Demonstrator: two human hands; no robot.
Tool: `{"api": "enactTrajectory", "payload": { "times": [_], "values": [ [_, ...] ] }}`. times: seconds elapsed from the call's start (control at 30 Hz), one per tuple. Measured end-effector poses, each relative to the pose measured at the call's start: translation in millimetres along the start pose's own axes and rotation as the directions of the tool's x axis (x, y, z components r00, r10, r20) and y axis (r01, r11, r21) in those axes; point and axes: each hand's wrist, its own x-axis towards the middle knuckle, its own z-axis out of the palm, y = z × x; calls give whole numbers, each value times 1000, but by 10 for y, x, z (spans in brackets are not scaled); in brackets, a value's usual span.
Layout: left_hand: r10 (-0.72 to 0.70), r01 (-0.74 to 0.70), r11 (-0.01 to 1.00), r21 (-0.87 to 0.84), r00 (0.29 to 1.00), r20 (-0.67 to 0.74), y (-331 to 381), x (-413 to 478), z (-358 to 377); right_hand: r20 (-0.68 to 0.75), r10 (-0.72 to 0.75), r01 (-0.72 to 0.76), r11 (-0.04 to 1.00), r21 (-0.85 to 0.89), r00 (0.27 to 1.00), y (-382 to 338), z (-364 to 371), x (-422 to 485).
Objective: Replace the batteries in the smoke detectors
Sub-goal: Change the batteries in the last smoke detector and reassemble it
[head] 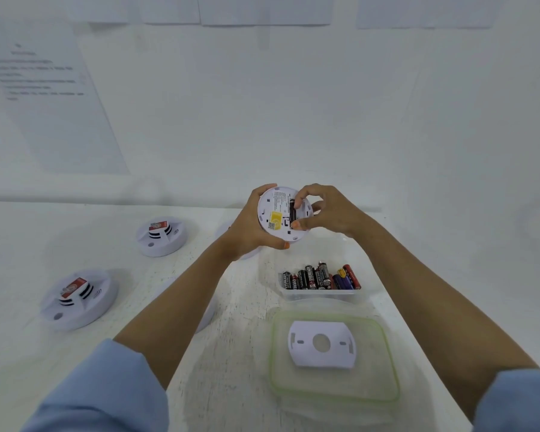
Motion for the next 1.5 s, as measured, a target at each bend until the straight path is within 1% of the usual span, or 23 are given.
{"api": "enactTrajectory", "payload": {
  "times": [0.1, 0.17, 0.2, 0.23, 0.27, 0.3, 0.37, 0.43, 0.53, 0.67, 0.73, 0.8, 0.83, 0.9, 0.97, 1.03, 1.1, 1.17, 1.23, 1.3, 1.37, 1.43, 1.5],
  "values": [
    [2, -2, 1000, 1, 999, -48, 4, 39, -61, -32, 33, -28, 989, 143, 999, 38, -17, 92],
    [3, -2, 1000, 17, 997, -77, 10, 75, -111, -143, 140, -98, 958, 270, 980, 105, -53, 199],
    [5, -3, 1000, 22, 996, -86, 10, 88, -136, -193, 220, -161, 947, 279, 956, 153, -64, 252],
    [5, -3, 1000, 22, 996, -92, 3, 101, -157, -216, 293, -244, 943, 226, 931, 209, -66, 303],
    [2, -1, 1000, 19, 995, -95, -7, 110, -173, -203, 358, -338, 933, 124, 911, 267, -53, 350],
    [-4, 6, 1000, 18, 995, -99, -27, 120, -187, -156, 412, -418, 909, -3, 898, 324, -23, 398],
    [-10, 12, 1000, 22, 994, -105, -69, 141, -202, -27, 491, -483, 843, -236, 871, 408, 62, 479],
    [-11, 13, 1000, 27, 995, -101, -113, 168, -218, 59, 522, -463, 798, -387, 851, 446, 145, 540],
    [-7, 10, 999, 41, 996, -90, -151, 185, -237, 102, 493, -397, 791, -466, 864, 473, 241, 599],
    [3, 3, 998, 63, 995, -102, -166, 197, -250, 135, 379, -244, 791, -561, 916, 457, 346, 621],
    [5, 1, 998, 67, 995, -102, -179, 203, -254, 121, 305, -179, 787, -590, 945, 471, 377, 615],
    [2, 5, 998, 65, 995, -101, -191, 198, -257, 76, 276, -200, 836, -511, 958, 483, 371, 600],
    [3, 4, 998, 68, 995, -102, -197, 193, -257, 50, 277, -230, 875, -427, 960, 491, 352, 600],
    [2, 5, 997, 71, 995, -102, -202, 173, -261, -27, 309, -308, 933, -183, 951, 478, 264, 581],
    [-9, 14, 999, 50, 994, -105, -189, 146, -264, -144, 320, -316, 948, 45, 937, 427, 124, 543],
    [-11, 14, 999, 29, 994, -110, -169, 120, -258, -281, 285, -241, 953, 183, 916, 323, -21, 471],
    [-4, 6, 1000, 21, 994, -111, -145, 92, -240, -379, 219, -120, 956, 268, 899, 173, -120, 377],
    [-7, 9, 1000, 16, 994, -108, -130, 67, -213, -402, 157, -7, 937, 349, 902, 25, -162, 277],
    [-19, 19, 1000, 5, 995, -101, -109, 38, -179, -335, 128, 16, 919, 394, 933, -103, -165, 186],
    [-21, 20, 1000, -3, 996, -89, -83, 11, -141, -225, 86, -14, 952, 306, 971, -197, -149, 113],
    [-16, 16, 1000, 0, 996, -84, -61, -12, -112, -150, 55, -43, 996, 78, 987, -258, -143, 65],
    [-11, 11, 1000, -3, 997, -82, -33, -37, -93, -109, 37, -55, 985, -161, 993, -297, -144, 48],
    [-2, 1, 1000, -9, 997, -76, 10, -71, -66, -100, 53, -80, 956, -284, 994, -318, -137, 38]
  ]
}}
